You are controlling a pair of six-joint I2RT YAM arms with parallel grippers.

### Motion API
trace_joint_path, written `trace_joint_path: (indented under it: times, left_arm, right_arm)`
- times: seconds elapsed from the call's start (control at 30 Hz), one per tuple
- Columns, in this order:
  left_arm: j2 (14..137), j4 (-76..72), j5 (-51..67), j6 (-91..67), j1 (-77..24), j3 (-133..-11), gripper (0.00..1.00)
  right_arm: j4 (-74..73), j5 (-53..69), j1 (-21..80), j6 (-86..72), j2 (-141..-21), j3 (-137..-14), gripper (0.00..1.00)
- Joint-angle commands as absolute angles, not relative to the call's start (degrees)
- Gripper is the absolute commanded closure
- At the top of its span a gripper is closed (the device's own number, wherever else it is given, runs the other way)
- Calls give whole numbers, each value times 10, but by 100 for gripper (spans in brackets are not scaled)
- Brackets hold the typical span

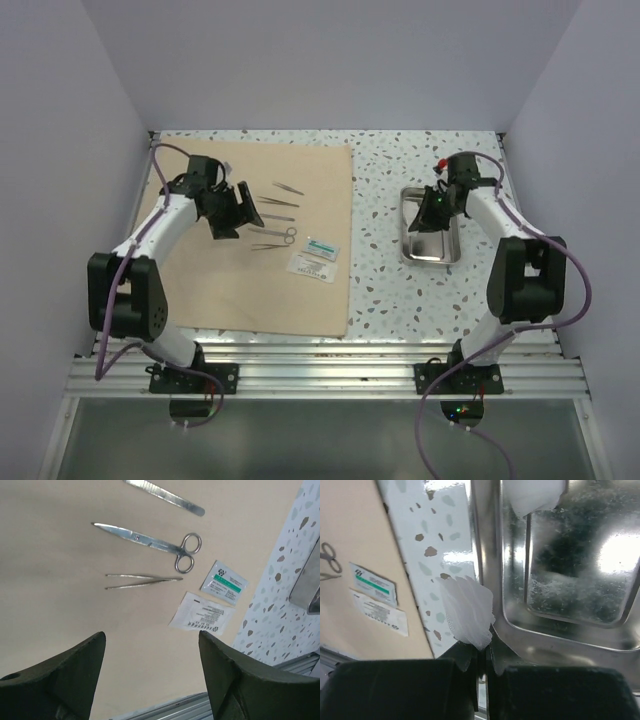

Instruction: Prepare the surgical pack

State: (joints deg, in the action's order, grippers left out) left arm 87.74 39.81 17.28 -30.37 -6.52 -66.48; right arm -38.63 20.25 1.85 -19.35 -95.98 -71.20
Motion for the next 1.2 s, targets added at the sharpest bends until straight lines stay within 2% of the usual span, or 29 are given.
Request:
trace_joint_path:
  times: [0.0,0.23,0.67,1.17]
  left_arm:
    - [945,376,177,-287,-67,-738,23]
    - [1044,371,203,-278,-67,-796,25]
    - [1056,339,221,-269,-67,-780,26]
    - [1058,342,228,-262,-67,-782,26]
  right_arm:
    - [-423,164,21,-167,-998,-744,100]
    - [-431,165,2,-147,-1069,-802,100]
    - [-456,228,-18,-143,-1214,-975,100]
    - [-409,323,-23,-166,-1238,-954,100]
